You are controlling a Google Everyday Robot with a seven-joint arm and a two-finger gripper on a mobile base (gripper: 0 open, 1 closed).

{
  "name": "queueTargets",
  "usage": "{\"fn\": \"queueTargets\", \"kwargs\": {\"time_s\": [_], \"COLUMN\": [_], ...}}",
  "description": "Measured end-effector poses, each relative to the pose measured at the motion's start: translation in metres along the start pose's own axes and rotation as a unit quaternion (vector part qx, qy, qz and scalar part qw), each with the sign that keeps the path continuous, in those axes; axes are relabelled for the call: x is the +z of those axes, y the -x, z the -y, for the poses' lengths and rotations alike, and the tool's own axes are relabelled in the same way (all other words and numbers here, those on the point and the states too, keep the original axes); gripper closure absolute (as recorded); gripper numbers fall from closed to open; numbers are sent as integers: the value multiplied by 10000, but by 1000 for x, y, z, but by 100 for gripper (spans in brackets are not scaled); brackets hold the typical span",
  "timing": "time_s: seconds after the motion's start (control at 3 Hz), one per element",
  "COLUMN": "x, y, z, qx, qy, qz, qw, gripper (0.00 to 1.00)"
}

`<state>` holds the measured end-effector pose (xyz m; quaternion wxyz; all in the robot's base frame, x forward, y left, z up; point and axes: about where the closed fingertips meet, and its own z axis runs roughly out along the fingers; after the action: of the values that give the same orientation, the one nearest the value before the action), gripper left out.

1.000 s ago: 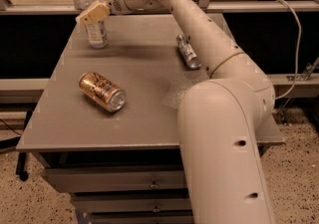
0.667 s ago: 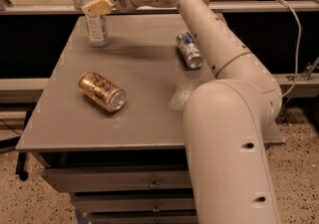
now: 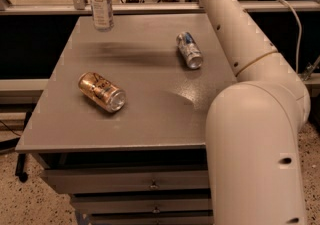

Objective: Knock blue plastic bottle over

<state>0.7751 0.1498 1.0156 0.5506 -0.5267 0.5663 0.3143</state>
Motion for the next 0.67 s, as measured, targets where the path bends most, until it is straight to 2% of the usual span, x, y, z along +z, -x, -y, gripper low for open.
{"fn": "queueTargets", "kwargs": {"time_s": [0.33,0.67], "x": [-44,-91], "y": [23,8], "z": [-4,-16], "qx": [-506,-697], "qy": [4,205], "qz": [-152,-656], "qw": [9986,9952], "gripper": [100,100]}}
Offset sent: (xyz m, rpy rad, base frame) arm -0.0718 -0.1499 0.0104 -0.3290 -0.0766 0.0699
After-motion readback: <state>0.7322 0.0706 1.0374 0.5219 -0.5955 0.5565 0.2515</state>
